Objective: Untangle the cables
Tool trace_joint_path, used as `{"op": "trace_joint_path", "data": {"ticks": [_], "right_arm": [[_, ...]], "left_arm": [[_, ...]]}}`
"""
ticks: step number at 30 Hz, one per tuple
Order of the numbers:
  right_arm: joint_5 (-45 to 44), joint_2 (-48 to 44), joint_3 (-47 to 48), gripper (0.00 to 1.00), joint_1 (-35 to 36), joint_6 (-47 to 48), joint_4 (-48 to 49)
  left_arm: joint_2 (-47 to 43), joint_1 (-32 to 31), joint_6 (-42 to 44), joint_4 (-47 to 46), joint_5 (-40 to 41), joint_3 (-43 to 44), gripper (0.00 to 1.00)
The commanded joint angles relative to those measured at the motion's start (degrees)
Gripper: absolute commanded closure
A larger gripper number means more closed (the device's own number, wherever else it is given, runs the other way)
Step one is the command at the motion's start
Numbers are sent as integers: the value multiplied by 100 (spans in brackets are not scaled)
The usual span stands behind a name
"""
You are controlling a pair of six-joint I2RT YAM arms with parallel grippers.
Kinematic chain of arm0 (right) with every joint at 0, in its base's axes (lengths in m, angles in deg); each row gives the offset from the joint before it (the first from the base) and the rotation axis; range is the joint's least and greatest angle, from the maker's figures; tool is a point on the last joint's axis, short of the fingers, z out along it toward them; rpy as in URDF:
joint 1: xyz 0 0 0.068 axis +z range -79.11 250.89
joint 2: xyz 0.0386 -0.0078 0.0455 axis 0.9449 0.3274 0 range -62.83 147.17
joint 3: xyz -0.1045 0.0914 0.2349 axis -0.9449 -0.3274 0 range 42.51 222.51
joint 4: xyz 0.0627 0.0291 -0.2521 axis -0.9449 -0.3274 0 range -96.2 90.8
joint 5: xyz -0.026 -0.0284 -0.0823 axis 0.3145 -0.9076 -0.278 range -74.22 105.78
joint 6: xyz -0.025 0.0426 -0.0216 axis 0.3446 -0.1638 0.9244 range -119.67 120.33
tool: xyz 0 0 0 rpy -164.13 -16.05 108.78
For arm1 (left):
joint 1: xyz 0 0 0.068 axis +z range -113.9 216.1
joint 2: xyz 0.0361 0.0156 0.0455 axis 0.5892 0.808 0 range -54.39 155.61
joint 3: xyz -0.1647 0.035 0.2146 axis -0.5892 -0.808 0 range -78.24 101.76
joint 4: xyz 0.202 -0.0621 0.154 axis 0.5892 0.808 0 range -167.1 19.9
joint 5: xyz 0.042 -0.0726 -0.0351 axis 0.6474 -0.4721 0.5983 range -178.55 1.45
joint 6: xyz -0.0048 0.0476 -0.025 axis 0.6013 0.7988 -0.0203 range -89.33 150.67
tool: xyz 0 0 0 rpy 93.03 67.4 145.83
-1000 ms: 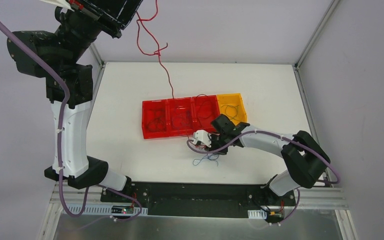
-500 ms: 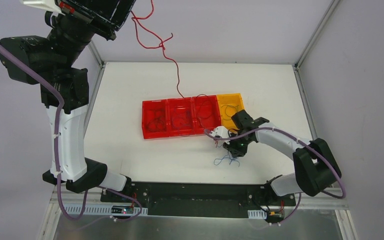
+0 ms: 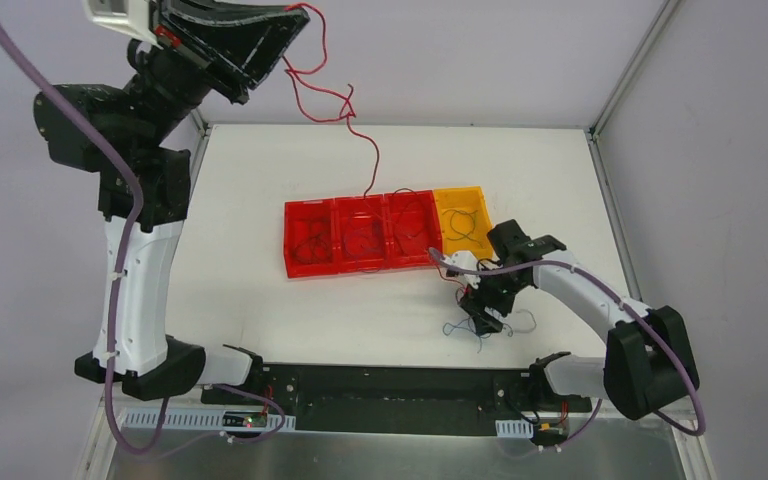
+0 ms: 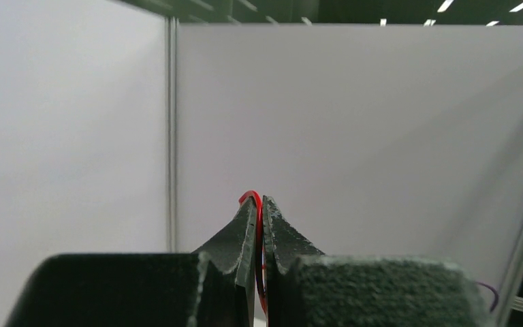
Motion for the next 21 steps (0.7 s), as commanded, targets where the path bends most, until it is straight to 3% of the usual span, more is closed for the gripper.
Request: {"op": "trace_joint_path", "data": {"ticks": [1, 5, 10, 15, 21], "right_arm": [[647, -601, 613, 17, -17, -634, -441], [873, -1287, 827, 1, -26, -1022, -499], [1304, -1734, 1320, 1, 102, -2233, -120], [1103, -1629, 1475, 1, 888, -3915, 1461], [765, -655, 1495, 5, 1695, -4135, 2694]], "left_arm": [[-462, -124, -542, -380, -345, -1182, 100], [-893, -226, -498, -300, -450, -2240, 100], [-1320, -273, -469, -191, -377, -3453, 100], [-1376, -303, -517, -245, -345, -3806, 100], [-1268, -302, -487, -201, -433, -3619, 100]]}}
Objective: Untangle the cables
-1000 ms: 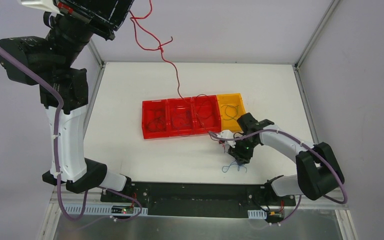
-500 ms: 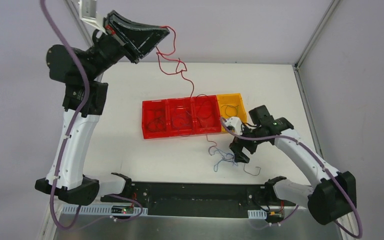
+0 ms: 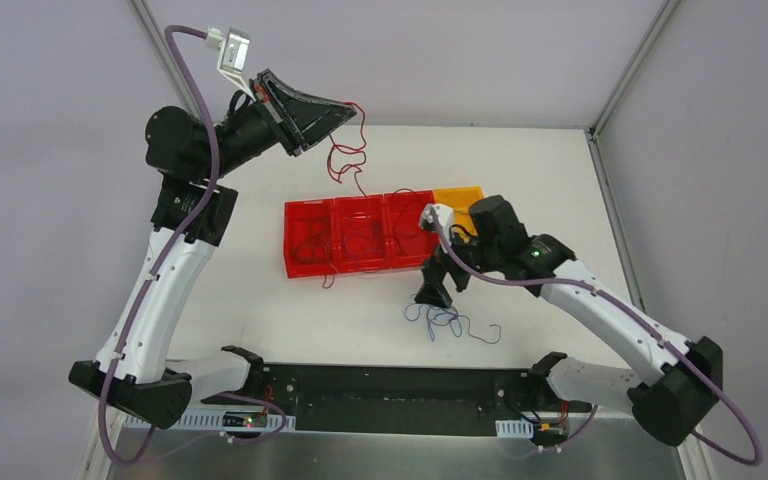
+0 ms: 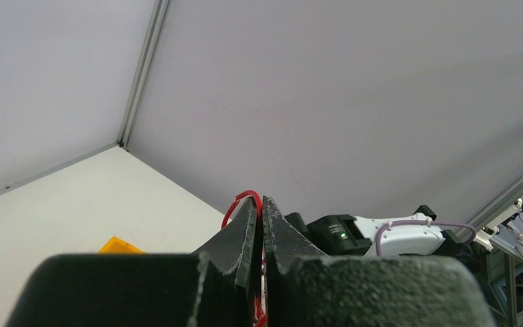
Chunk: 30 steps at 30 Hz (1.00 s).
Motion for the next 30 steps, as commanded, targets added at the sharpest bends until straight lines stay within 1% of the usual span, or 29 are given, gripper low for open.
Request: {"op": "trace_joint_path", "data": {"ticks": [1, 4, 7, 8, 12, 13, 14, 15, 16, 17, 18, 19, 24, 30], "right_arm": [[-121, 745, 270, 5, 324, -767, 1331], [-306, 999, 483, 1, 519, -1377, 2156], [-605, 1095, 518, 1, 710, -1928, 2985], [-646, 1155, 547, 1, 794, -1992, 3241], [-999, 1599, 710, 1, 1066, -2065, 3719], [-1077, 1694, 748, 5, 1078, -2109, 3813], [-1159, 1784, 798, 11, 1080, -2133, 3852], [-1225, 1831, 851, 24, 1082, -2165, 3862], [-1286, 1839, 880, 40, 1078, -2185, 3871], [-1336, 1795, 881, 63, 1073, -2194, 3889], [-1402, 1723, 856, 88, 1068, -2190, 3909], [-1480, 1626, 807, 100, 1064, -2182, 3894], [-1628, 949, 786, 100, 971, -2168, 3537], [-1716, 543, 904, 100, 928, -2013, 3290]], "left_arm": [[-89, -42, -60, -240, -168, 245, 100], [-98, -42, -14, -109, -138, 287, 100], [-19, -68, 13, -77, -99, 430, 100], [14, -68, 6, -76, -98, 475, 100], [114, -90, -60, -163, -116, 573, 100], [127, -101, -62, -175, -111, 584, 100], [139, -103, -62, -184, -107, 587, 100], [154, -104, -50, -180, -111, 594, 100], [159, -108, -22, -153, -108, 591, 100], [156, -104, 19, -108, -96, 588, 100], [140, -104, 85, -36, -84, 576, 100], [107, -104, 155, 24, -49, 541, 100], [24, -87, 507, 314, 125, 303, 100], [301, -86, 270, -28, -50, 352, 100]]}}
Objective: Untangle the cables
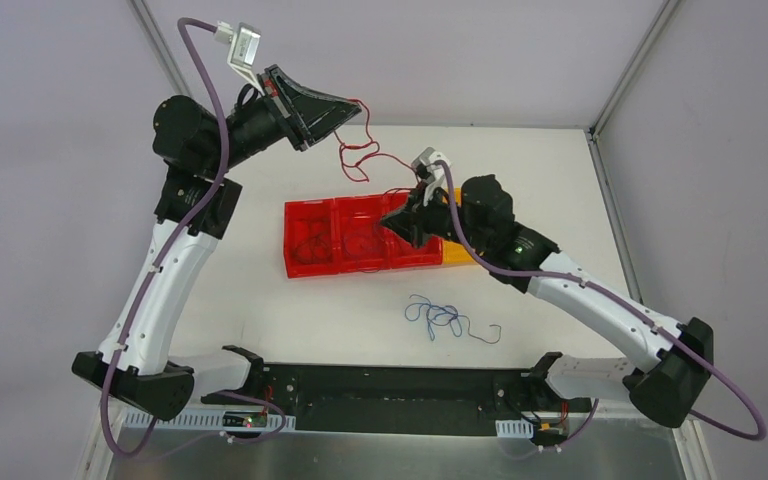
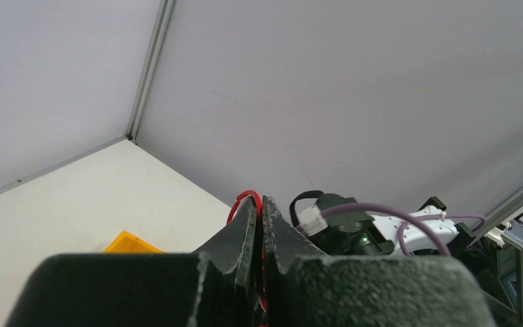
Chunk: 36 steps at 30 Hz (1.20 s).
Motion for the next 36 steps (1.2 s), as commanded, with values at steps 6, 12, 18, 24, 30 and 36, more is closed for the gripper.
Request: {"op": "trace_joint_path", "data": {"ticks": [6, 12, 18, 24, 30, 36], "right_arm": [[-857, -176, 106, 5, -94, -209, 163], [-900, 190, 328, 14, -370, -366, 576], [-588, 373, 457, 78, -535, -298, 625], [-200, -61, 861, 100, -591, -109, 243], [-355, -331, 1260, 100, -739, 349, -81], [-308, -21, 1449, 100, -1106, 301, 171]], "left_arm": [[401, -30, -208, -602, -235, 404, 100], [479, -127, -150, -574, -362, 499, 100], [494, -223, -36, -573, -337, 562, 100], [513, -224, 511, 72, 10, 624, 100], [670, -246, 770, 159, -39, 408, 100], [1013, -384, 1176, 114, -148, 426, 100]]}}
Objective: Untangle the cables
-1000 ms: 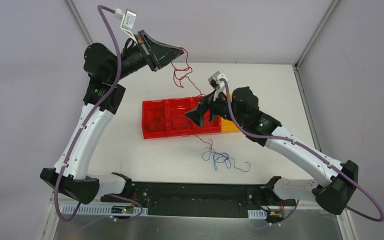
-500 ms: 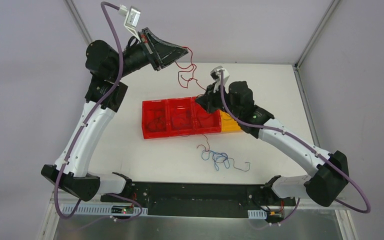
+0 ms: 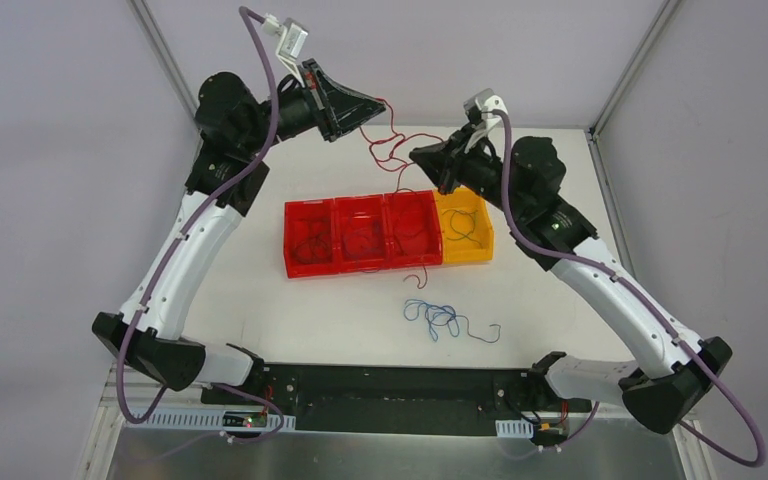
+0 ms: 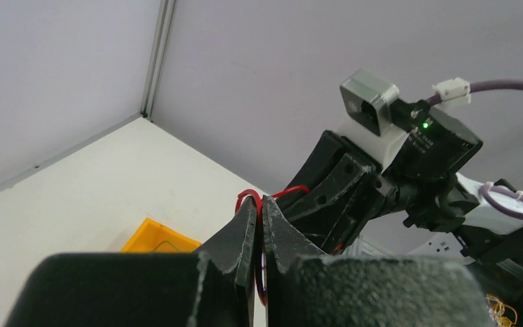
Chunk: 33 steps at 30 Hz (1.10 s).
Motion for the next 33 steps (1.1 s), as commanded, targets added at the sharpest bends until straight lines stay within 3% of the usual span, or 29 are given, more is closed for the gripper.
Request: {"op": "trace_joint_path", "data": {"ticks": [1, 13, 26, 29, 33], "right_arm": [[79, 245, 192, 100, -285, 62, 312], [399, 1230, 187, 100, -1121, -354, 1207], [1073, 2060, -907, 100, -1380, -481, 1125], [1030, 2184, -1060, 97, -1388, -280, 1042], [1126, 2316, -1030, 86, -1440, -89, 633]], "left_arm": [[245, -127, 467, -141, -108, 13, 100], [1179, -323, 856, -409, 17, 54, 100], [1971, -690, 1625, -163, 1073, -1380, 100], [2269, -787, 1675, -73, 1453, -1530, 100], [2676, -828, 1672, 126, 1963, -1511, 100]]}}
